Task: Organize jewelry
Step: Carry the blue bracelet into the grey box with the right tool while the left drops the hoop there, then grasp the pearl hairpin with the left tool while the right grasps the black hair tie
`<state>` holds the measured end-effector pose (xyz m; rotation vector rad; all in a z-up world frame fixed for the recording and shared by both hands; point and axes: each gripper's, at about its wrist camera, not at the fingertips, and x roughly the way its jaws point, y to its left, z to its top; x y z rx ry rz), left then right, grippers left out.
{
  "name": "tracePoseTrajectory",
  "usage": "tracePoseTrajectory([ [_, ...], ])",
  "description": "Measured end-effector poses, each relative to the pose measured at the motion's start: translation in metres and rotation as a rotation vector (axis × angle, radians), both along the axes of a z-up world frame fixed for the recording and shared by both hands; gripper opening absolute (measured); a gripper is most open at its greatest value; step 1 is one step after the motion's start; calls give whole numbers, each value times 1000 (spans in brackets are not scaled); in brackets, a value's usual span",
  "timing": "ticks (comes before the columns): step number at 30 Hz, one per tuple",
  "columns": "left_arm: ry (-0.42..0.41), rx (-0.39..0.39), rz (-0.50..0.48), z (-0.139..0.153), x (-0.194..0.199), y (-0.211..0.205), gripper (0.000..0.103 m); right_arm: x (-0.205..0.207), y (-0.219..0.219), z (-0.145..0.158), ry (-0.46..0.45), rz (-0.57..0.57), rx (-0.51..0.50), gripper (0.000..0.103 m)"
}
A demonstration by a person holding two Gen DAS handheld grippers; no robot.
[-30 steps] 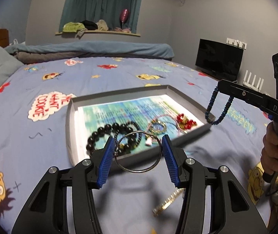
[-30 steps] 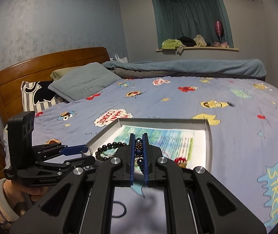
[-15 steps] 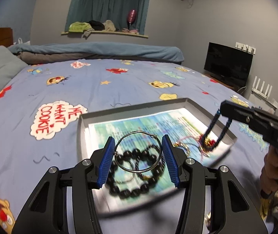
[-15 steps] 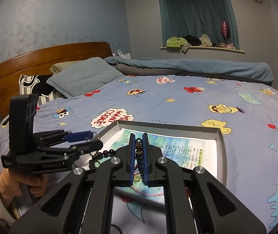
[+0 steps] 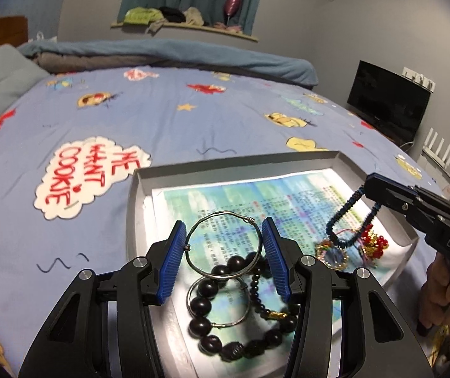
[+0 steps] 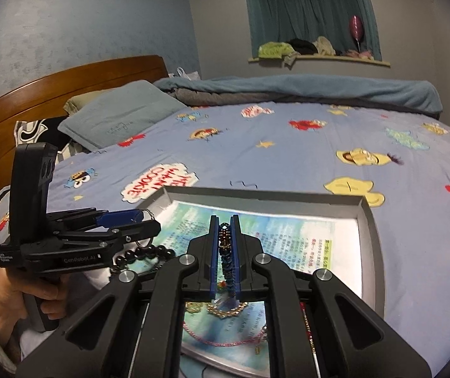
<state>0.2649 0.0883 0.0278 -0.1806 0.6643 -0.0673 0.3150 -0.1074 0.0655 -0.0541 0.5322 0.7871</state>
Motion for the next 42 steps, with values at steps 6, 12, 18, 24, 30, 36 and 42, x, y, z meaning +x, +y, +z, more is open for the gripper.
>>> tracePoseTrajectory([
  [6, 34, -5, -2, -10, 5, 0, 51, 15, -1, -13, 63, -38, -29, 7],
  [12, 50, -3, -6, -14, 7, -1, 51, 19, 4, -21, 88, -36, -60, 7],
  [18, 39, 23, 1, -12, 6, -5, 68, 21, 7, -23, 99, -30, -72, 15],
  [24, -2, 34, -5, -3, -3, -6, 81, 8, 4, -15, 38, -27, -56, 45],
  [30, -36, 18, -4, 3, -17, -6, 83, -13, -9, -8, -16, -30, -17, 56],
  [36, -64, 26, 10, 7, -40, -7, 88, -40, -22, -2, -42, -25, 11, 61],
  [42, -93, 13, 21, 12, -70, -6, 89, -59, -33, -7, -34, -23, 24, 63],
])
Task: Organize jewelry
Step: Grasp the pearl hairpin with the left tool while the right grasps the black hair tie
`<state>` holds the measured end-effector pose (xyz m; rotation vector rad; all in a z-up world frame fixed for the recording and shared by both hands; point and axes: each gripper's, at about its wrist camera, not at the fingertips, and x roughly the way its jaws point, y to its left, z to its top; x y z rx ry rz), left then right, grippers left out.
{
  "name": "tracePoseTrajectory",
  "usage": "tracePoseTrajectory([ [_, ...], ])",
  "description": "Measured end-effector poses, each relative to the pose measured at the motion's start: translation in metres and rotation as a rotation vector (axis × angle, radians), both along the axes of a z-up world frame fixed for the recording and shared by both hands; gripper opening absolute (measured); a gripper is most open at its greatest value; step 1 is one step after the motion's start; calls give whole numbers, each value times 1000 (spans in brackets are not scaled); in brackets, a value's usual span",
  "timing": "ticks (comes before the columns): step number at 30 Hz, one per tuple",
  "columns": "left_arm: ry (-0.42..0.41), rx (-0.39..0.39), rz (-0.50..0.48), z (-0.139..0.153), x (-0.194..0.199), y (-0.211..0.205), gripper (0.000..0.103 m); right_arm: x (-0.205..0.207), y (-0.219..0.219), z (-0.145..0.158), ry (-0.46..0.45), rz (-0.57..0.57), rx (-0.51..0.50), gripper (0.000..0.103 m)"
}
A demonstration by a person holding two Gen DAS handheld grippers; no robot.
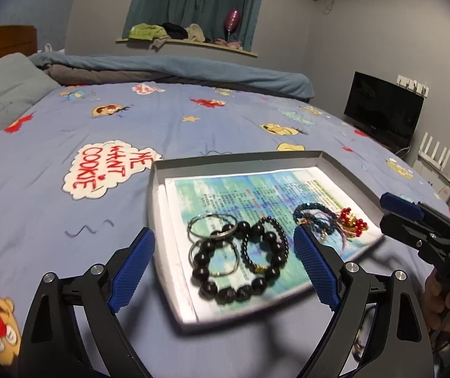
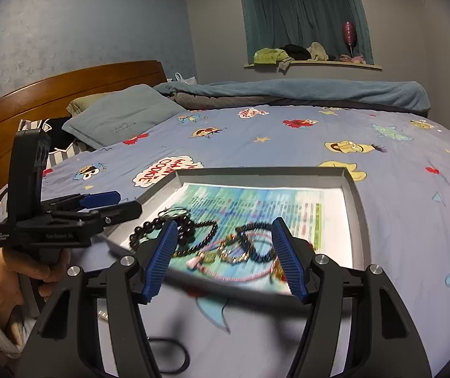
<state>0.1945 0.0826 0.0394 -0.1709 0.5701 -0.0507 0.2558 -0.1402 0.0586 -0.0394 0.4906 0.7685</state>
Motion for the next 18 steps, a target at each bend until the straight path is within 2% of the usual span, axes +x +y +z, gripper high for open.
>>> tracePoseTrajectory([
  [8, -23, 8, -20, -4, -47, -6, 90, -25, -13, -5, 9, 12, 32, 67],
  [18, -17, 6, -44, -11, -61, -16, 90, -47, -21, -17, 34, 7, 10, 68],
])
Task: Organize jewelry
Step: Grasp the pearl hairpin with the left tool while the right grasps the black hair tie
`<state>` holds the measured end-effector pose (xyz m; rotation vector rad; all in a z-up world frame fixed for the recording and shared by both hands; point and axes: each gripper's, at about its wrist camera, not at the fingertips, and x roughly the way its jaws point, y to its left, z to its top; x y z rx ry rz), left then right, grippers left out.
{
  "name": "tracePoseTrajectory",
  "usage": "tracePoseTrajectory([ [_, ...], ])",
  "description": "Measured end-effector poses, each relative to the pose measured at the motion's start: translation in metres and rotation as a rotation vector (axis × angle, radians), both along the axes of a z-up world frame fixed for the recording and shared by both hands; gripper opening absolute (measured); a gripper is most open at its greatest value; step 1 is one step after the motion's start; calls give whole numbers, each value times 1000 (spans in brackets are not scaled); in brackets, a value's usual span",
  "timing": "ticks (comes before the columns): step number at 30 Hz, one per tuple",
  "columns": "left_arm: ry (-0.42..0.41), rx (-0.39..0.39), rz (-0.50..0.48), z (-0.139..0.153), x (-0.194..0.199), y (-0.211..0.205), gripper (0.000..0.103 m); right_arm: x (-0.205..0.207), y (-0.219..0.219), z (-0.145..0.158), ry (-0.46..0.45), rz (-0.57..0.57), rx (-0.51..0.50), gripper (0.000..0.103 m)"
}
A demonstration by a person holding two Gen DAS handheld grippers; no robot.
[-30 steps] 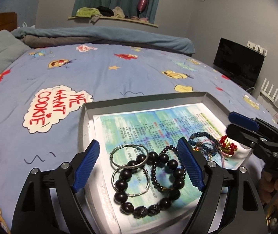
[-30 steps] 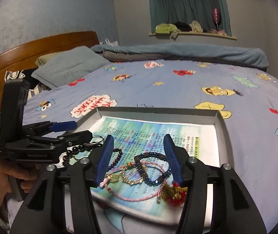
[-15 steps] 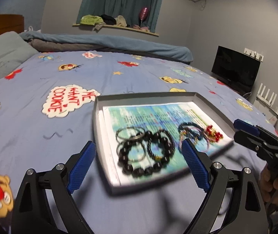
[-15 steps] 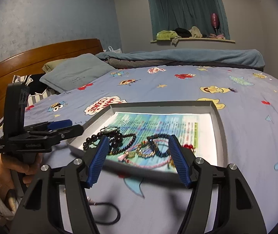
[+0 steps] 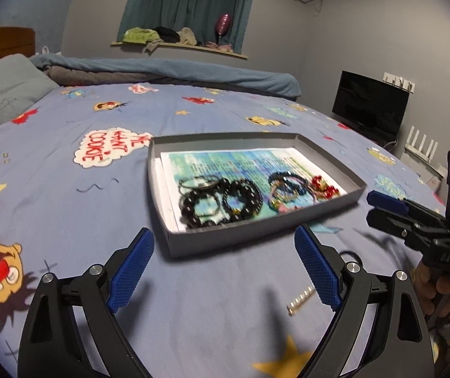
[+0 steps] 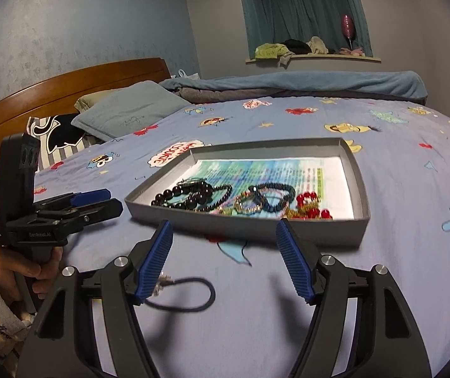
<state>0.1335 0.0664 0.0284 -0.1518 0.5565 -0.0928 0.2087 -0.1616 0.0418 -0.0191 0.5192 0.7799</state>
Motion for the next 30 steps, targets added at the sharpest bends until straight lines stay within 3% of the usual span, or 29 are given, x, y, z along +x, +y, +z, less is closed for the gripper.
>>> tracePoseTrajectory([
  [10, -5, 105, -147, -8, -19, -41, 90, -11, -10, -6, 35, 3, -1, 69],
  [14, 28, 145, -182, -14, -14, -53, 82, -11, -12, -6, 48, 4, -2, 69],
  [19, 118, 179, -215, -29, -2, -64, 59, -9, -8, -11, 78, 5, -44, 69],
  [24, 148, 161, -237, -35, -1, -63, 22, -13, 0, -15, 87, 28, -83, 69],
  [27, 148, 159, -231, -35, -1, -62, 12, -15, 3, -17, 91, 36, -99, 69],
  [30, 149, 148, -218, -34, -1, -58, 10, -14, 7, -19, 97, 46, -117, 69],
])
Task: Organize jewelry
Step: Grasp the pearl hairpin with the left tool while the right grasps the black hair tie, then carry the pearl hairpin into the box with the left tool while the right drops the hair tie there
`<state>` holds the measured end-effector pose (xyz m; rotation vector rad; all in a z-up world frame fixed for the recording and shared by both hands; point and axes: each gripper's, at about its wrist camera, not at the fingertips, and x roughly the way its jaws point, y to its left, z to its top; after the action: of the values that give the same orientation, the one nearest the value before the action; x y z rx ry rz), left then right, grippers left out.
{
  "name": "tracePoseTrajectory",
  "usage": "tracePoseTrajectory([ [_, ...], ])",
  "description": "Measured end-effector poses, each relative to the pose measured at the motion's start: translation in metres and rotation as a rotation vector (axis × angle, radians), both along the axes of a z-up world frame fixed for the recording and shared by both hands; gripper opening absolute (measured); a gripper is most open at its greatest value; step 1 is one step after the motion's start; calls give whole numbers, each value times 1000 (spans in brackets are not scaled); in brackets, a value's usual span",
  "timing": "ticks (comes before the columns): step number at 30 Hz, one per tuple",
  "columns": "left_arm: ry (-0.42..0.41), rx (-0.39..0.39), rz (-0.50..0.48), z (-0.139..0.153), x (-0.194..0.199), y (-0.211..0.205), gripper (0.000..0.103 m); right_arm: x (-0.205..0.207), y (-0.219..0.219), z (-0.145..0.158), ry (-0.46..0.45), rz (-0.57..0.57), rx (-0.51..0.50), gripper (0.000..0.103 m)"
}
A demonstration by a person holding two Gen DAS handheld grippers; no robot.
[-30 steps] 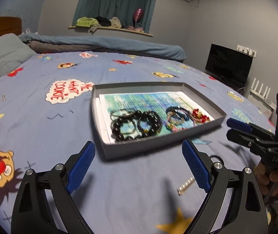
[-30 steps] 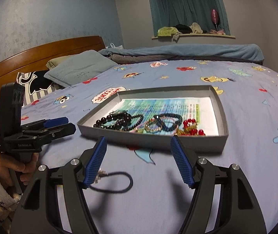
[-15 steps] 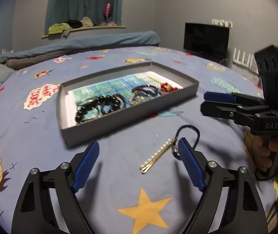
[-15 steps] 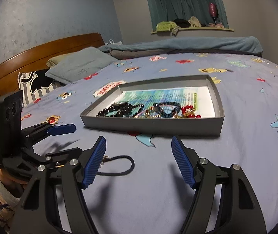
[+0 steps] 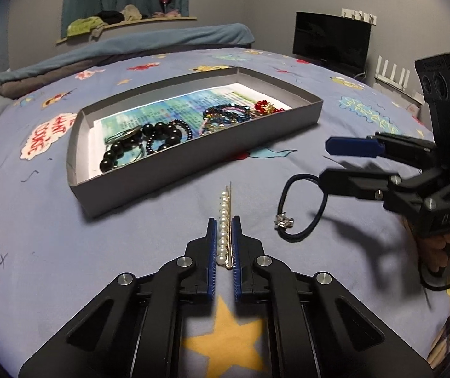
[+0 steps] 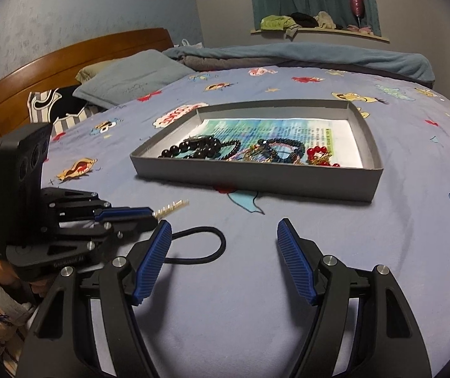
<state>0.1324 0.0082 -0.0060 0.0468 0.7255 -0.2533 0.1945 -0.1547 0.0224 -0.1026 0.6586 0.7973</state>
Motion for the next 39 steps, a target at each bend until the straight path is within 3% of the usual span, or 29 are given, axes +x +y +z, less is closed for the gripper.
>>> tracePoseTrajectory([
  [11, 24, 14, 17, -3, 6, 0, 12, 2, 21, -13, 50, 55, -94, 67],
  [14, 38, 14, 22, -5, 9, 0, 13, 0, 27, -15, 49, 77, -113, 54],
  [19, 52, 13, 24, -7, 10, 0, 13, -4, 34, -17, 52, 124, -126, 16],
  [22, 48, 15, 23, -6, 9, -1, 13, -6, 34, -16, 51, 137, -114, 3],
  [39, -66, -68, 40, 16, -5, 12, 6, 0, 10, 22, -50, 64, 42, 3],
])
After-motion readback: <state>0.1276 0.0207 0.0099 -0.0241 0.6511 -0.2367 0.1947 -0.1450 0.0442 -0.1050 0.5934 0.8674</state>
